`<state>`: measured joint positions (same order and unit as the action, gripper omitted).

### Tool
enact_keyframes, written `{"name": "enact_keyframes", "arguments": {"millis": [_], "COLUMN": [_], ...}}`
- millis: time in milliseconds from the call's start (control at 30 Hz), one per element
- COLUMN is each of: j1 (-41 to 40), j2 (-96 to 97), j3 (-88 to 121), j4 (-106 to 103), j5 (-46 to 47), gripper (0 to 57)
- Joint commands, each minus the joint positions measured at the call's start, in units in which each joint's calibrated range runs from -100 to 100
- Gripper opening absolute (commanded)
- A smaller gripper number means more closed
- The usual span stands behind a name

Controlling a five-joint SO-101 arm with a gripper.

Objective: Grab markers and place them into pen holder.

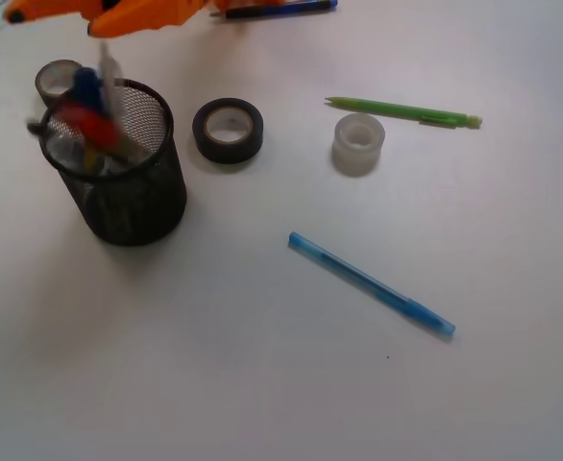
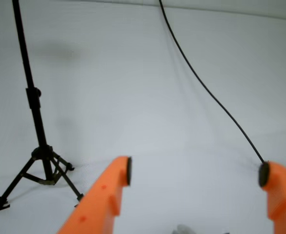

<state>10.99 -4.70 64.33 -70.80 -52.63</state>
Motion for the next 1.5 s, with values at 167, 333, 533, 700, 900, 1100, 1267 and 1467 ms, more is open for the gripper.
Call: {"name": "enact_keyframes", "arguments": {"millis": [167, 333, 533, 700, 900, 1100, 1267, 1467], "j1": [-1.53, -6.31, -12.07, -12.00, -14.91, -16.86, -16.33, -16.33], "j2": [-1.03, -5.28, -15.23, -22.79, -33.16, -46.51, -63.34, -86.63], "j3": [-6.63, -14.33, -27.01, -34.08, -33.81, -22.12, -3.19, 17.55], "j4": [1.25, 19.88, 62.40, 94.86, 109.82, 113.49, 112.97, 113.23], "j5": [3.81, 8.25, 17.24, 25.84, 46.40, 58.66, 59.73, 59.63], "gripper": [30.9, 30.9, 30.9, 30.9, 30.9, 30.9, 30.8, 30.8]}}
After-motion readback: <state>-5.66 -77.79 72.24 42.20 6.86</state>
